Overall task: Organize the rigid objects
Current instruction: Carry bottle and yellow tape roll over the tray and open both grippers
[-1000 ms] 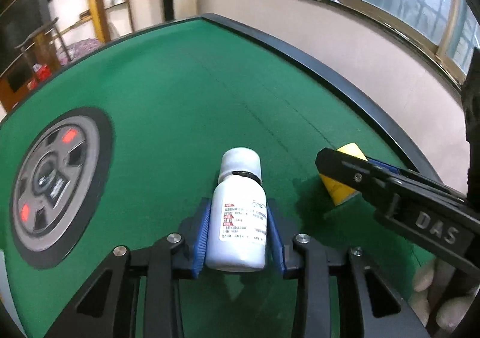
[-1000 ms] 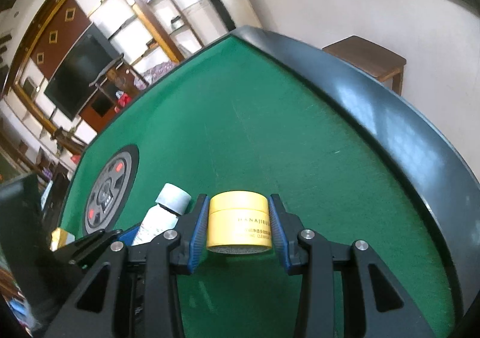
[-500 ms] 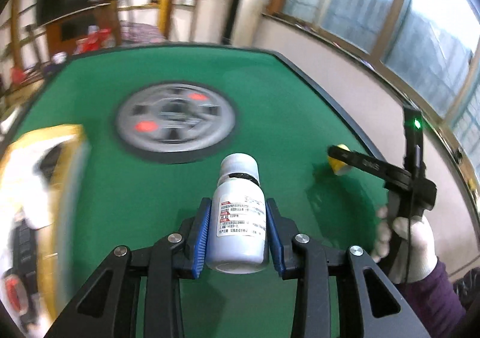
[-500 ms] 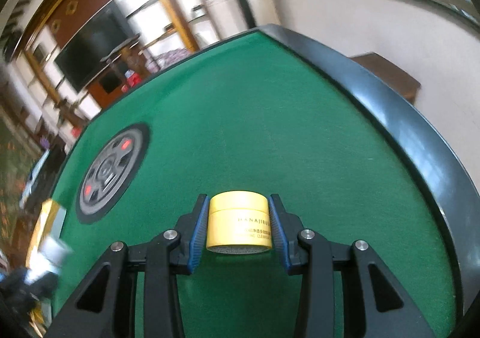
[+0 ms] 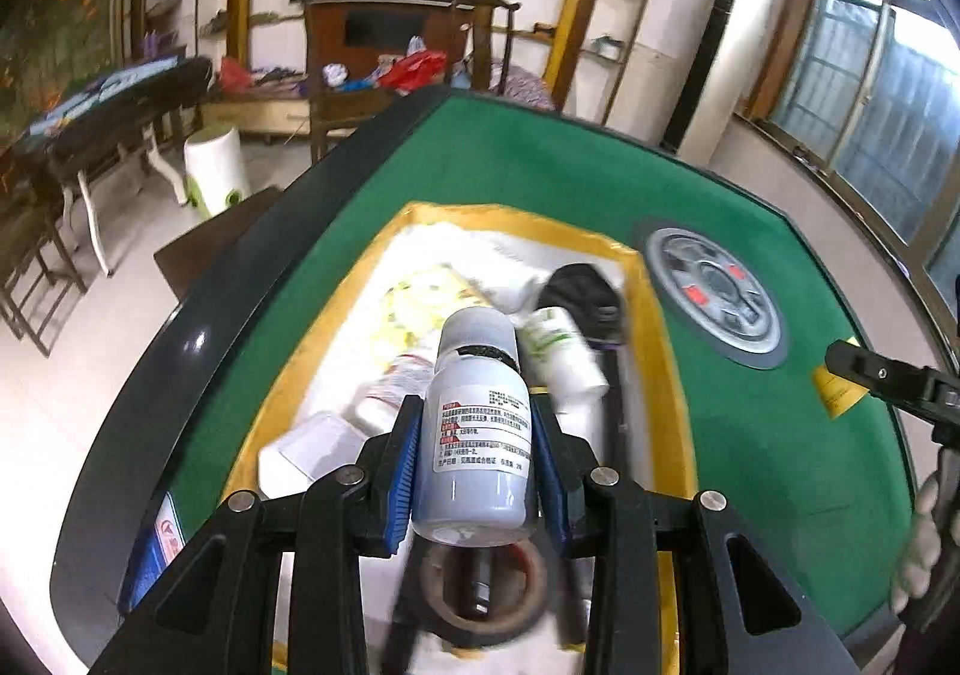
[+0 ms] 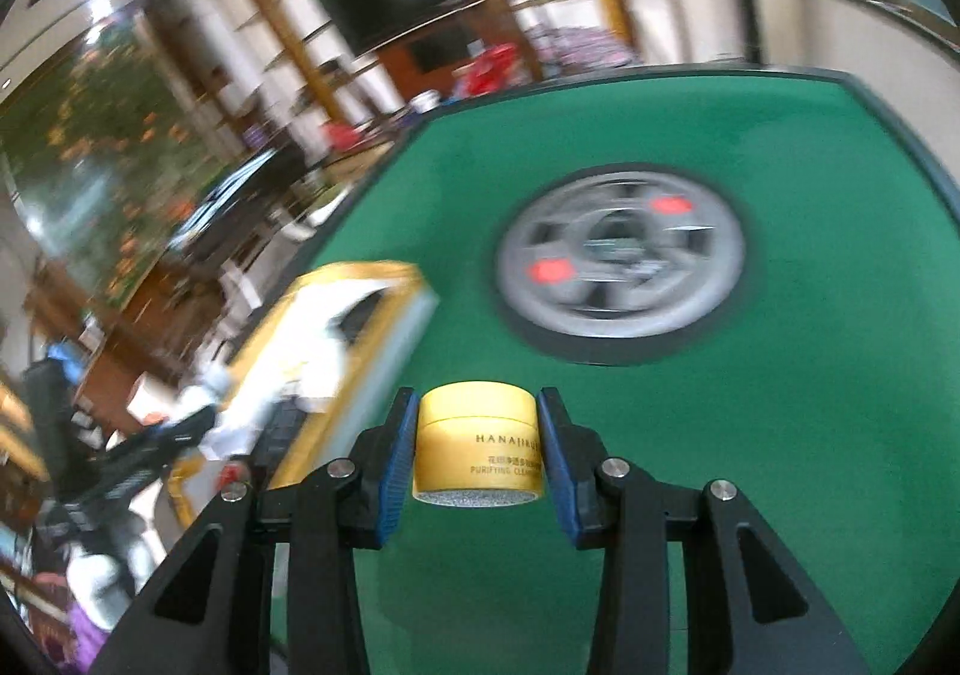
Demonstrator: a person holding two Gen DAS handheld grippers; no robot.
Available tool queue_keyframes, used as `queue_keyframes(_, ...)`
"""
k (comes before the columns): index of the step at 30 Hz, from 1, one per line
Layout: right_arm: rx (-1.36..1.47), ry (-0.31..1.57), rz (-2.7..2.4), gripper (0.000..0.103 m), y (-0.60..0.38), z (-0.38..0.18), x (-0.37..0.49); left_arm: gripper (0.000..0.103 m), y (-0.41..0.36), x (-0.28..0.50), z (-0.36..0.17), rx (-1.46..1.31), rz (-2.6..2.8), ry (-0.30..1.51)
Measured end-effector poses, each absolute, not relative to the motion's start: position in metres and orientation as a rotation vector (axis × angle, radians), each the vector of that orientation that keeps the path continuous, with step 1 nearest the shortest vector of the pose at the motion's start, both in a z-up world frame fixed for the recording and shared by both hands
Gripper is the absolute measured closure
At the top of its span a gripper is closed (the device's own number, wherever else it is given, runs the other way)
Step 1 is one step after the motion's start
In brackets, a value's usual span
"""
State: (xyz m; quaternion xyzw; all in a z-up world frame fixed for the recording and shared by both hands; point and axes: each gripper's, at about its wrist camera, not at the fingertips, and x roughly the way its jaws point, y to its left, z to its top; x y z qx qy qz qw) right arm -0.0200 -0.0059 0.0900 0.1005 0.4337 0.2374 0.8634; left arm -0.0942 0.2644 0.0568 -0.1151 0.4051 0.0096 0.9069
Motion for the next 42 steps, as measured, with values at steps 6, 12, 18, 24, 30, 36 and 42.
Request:
queue_keyframes(6,0.124,1.000,0.569,0.064,0.085,0.083,-0.001,0.067,0.268,-0.072,0.036,-0.263,-0.014,0.880)
queue_keyframes(12,0.019,1.052,0.525,0.064,0.132,0.064,0.026,0.067,0.272,-0.069,0.029,-0.282,-0.035,0.895)
queue_keyframes(18,-0.043,1.073,0.472,0.064,0.145,0.048,0.039,0.066,0.273,-0.074,0.032,-0.297,-0.036,0.865)
queue_keyframes(24,-0.036,1.031,0.473,0.058,0.147,0.053,0.034,0.038,0.268,-0.086,0.048,-0.267,-0.005,0.801)
queue_keyframes(30,-0.006,0.895,0.483,0.054,0.129,0.086,0.006,0.021,0.251,-0.108,0.077,-0.169,0.104,0.682)
queue_keyframes(36,-0.078,0.650,0.381,0.024,0.100,0.119,-0.053,0.000,0.229,-0.163,0.125,-0.119,0.296,0.339)
queue_keyframes(42,-0.030,0.496,0.220,0.000,0.055,0.122,-0.101,0.000,0.202,-0.169,0.137,-0.127,0.253,0.402)
